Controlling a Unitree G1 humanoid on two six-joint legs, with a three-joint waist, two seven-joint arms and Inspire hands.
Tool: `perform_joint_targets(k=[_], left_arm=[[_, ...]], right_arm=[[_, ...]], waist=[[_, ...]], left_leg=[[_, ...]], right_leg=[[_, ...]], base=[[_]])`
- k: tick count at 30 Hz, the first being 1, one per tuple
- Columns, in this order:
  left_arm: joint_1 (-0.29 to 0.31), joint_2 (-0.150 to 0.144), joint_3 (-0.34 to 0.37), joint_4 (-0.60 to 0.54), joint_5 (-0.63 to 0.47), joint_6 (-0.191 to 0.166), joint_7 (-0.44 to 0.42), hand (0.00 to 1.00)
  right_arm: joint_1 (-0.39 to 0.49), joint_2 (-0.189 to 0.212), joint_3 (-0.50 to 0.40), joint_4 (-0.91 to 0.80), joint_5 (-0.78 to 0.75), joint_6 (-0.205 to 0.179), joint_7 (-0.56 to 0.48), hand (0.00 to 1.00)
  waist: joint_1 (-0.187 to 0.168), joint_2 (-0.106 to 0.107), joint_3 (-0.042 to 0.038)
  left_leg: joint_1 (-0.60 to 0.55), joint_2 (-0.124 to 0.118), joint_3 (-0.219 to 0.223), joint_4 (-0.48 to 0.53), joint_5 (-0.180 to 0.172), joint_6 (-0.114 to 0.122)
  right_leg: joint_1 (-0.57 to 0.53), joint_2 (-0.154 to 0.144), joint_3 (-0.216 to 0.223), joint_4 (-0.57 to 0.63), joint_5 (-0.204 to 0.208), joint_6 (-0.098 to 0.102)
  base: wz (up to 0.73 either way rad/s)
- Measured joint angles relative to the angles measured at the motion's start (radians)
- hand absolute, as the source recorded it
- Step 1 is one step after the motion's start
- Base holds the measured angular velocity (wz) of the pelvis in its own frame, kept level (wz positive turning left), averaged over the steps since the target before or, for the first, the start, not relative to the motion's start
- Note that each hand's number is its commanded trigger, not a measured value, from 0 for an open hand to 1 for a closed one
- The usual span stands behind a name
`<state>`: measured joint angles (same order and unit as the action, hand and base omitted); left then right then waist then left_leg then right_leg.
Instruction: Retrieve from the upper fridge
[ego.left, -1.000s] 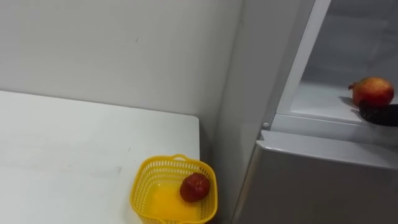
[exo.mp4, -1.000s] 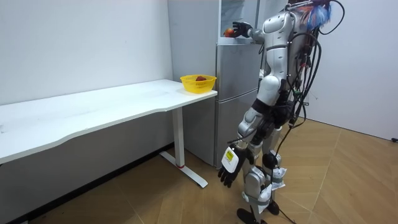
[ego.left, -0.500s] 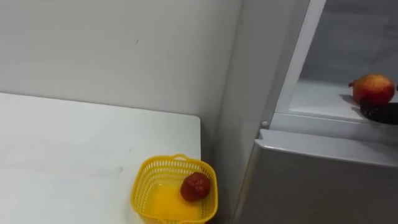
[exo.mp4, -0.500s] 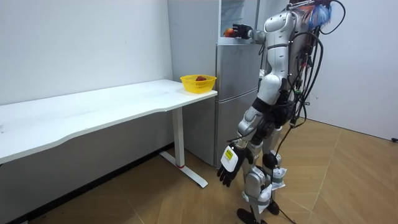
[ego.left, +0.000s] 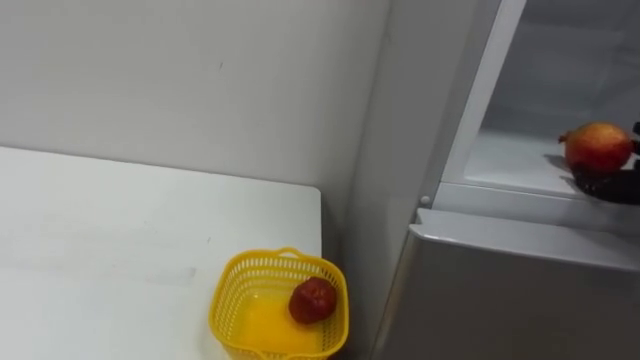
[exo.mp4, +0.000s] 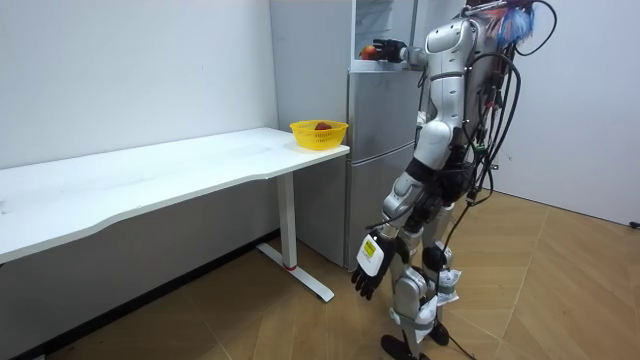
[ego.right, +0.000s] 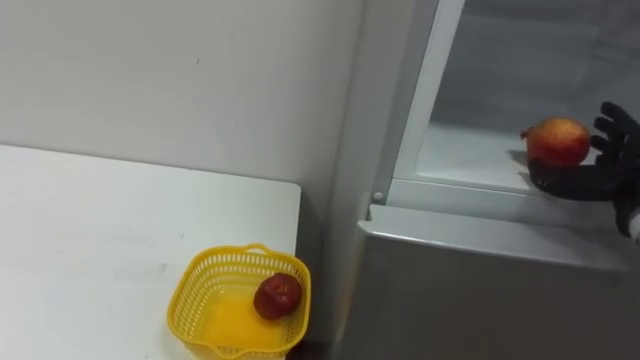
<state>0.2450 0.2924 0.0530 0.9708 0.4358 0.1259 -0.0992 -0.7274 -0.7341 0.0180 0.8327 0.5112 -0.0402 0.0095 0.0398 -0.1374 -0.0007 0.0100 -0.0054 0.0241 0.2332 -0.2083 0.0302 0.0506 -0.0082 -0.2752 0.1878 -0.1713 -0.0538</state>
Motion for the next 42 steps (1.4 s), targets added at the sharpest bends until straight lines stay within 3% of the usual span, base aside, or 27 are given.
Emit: perform_joint_targets(k=[9, 23, 24, 25, 35, 42], left_arm=[[-0.006, 0.002, 0.001, 0.001, 0.0, 0.0, -0.026, 0.0], [-0.008, 0.002, 0.001, 0.001, 0.0, 0.0, -0.048, 0.0], [-0.008, 0.002, 0.001, 0.001, 0.0, 0.0, -0.048, 0.0], [-0.008, 0.002, 0.001, 0.001, 0.0, 0.0, -0.049, 0.0], [-0.008, 0.003, 0.001, 0.001, -0.001, -0.001, -0.047, 0.0], [-0.008, 0.003, 0.001, 0.001, -0.001, -0.001, -0.047, 0.0]], right_arm=[[0.0, -0.02, 0.013, 0.025, -0.006, -0.001, 0.068, 0.0], [0.0, -0.025, 0.02, 0.026, -0.009, -0.001, 0.114, 0.0], [0.0, -0.025, 0.02, 0.026, -0.009, -0.001, 0.114, 0.6], [0.0, -0.025, 0.02, 0.027, -0.009, -0.001, 0.114, 1.0], [0.0, -0.031, 0.026, 0.033, -0.004, 0.009, 0.115, 1.0], [0.0, -0.031, 0.018, 0.04, 0.024, -0.005, 0.114, 1.0]], waist=[[0.025, 0.0, 0.0003], [0.025, -0.006, 0.002], [0.026, -0.007, 0.002], [0.026, -0.008, 0.002], [0.039, -0.011, 0.0015], [0.06, -0.011, 0.0016]], left_leg=[[0.006, 0.001, 0.005, -0.001, 0.001, -0.002], [0.013, 0.003, 0.006, -0.004, 0.003, -0.005], [0.013, 0.004, 0.006, -0.004, 0.003, -0.005], [0.013, 0.004, 0.006, -0.004, 0.003, -0.005], [0.016, 0.008, 0.015, -0.005, 0.003, -0.006], [0.019, 0.01, 0.015, -0.01, 0.005, -0.009]], right_leg=[[0.0, 0.0, 0.006, -0.002, -0.001, -0.002], [0.0, 0.002, 0.004, -0.001, -0.003, -0.005], [0.0, 0.002, 0.004, -0.001, -0.003, -0.005], [0.0, 0.002, 0.004, -0.001, -0.003, -0.005], [0.001, 0.004, 0.004, -0.002, -0.003, -0.007], [0.001, 0.005, 0.002, -0.002, -0.005, -0.011]], base=[[-0.01], [0.0], [0.0], [0.0], [-0.01], [0.0]])
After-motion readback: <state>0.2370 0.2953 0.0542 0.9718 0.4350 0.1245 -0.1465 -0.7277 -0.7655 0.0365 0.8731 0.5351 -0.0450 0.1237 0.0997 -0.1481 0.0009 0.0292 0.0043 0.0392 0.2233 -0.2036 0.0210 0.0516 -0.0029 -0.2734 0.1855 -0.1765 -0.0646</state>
